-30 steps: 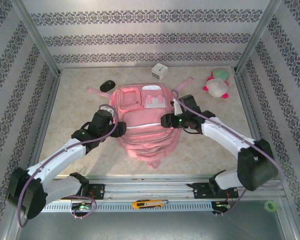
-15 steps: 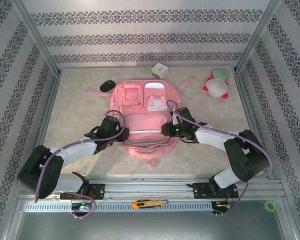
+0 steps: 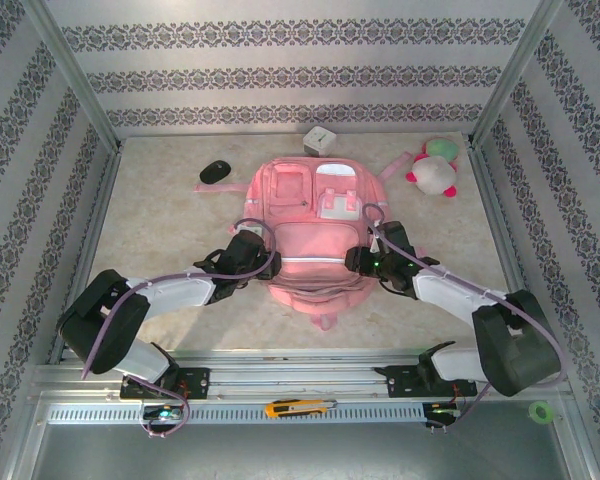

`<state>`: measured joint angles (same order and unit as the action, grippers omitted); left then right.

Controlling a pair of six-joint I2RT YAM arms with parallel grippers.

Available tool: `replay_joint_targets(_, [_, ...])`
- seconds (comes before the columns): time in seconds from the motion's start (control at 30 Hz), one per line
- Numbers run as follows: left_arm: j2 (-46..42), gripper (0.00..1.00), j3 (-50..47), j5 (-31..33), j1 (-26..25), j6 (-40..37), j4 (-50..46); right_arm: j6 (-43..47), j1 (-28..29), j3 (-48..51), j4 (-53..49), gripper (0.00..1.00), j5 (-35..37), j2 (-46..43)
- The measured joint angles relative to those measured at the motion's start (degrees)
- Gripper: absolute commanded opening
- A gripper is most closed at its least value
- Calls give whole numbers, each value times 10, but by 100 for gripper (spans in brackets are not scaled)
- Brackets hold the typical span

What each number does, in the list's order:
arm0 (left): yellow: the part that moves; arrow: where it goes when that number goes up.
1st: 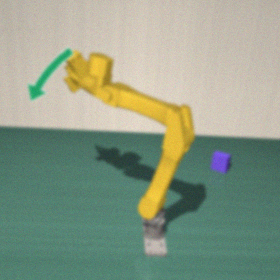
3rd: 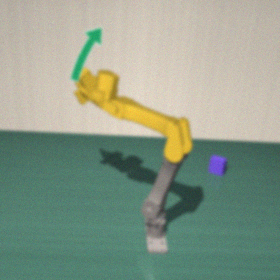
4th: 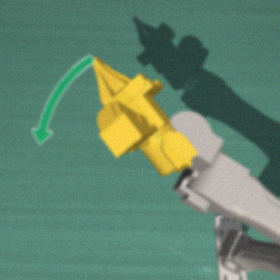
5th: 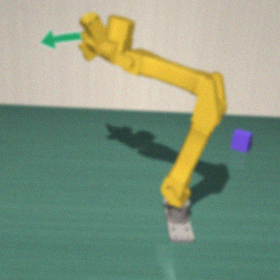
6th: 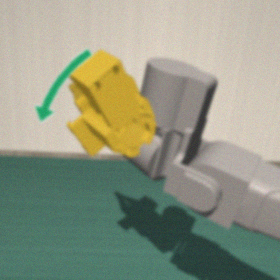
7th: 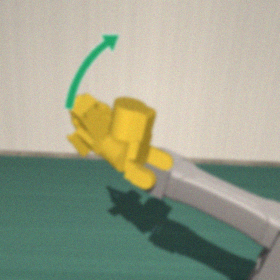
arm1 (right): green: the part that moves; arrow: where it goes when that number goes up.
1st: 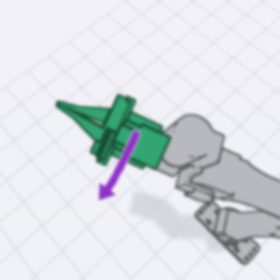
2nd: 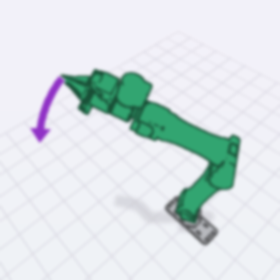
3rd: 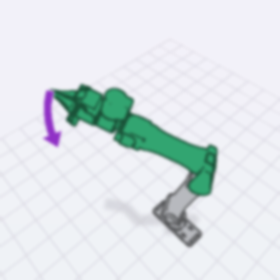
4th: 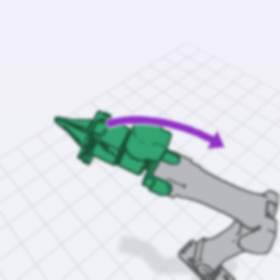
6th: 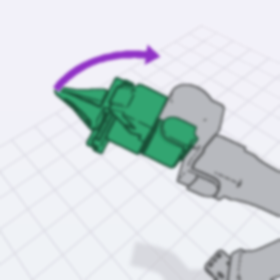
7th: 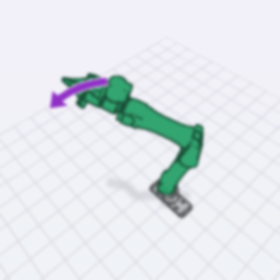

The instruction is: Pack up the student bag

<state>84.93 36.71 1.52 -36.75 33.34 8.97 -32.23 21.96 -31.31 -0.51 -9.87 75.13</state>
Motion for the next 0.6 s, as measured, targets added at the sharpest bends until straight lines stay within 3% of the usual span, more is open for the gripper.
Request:
replay_joint_targets(0.13, [-5,56,4,10,0,-8,-10,0,-1,0,-15,46,0,-20])
replay_joint_targets(0.33, [-58,71,28,40,3,-43,-63,17,-22,-9,-88,56,-5,-85])
replay_joint_targets(0.6, [-268,87,57,159,49,-160,-111,90,-118,-105,-184,65,6,-248])
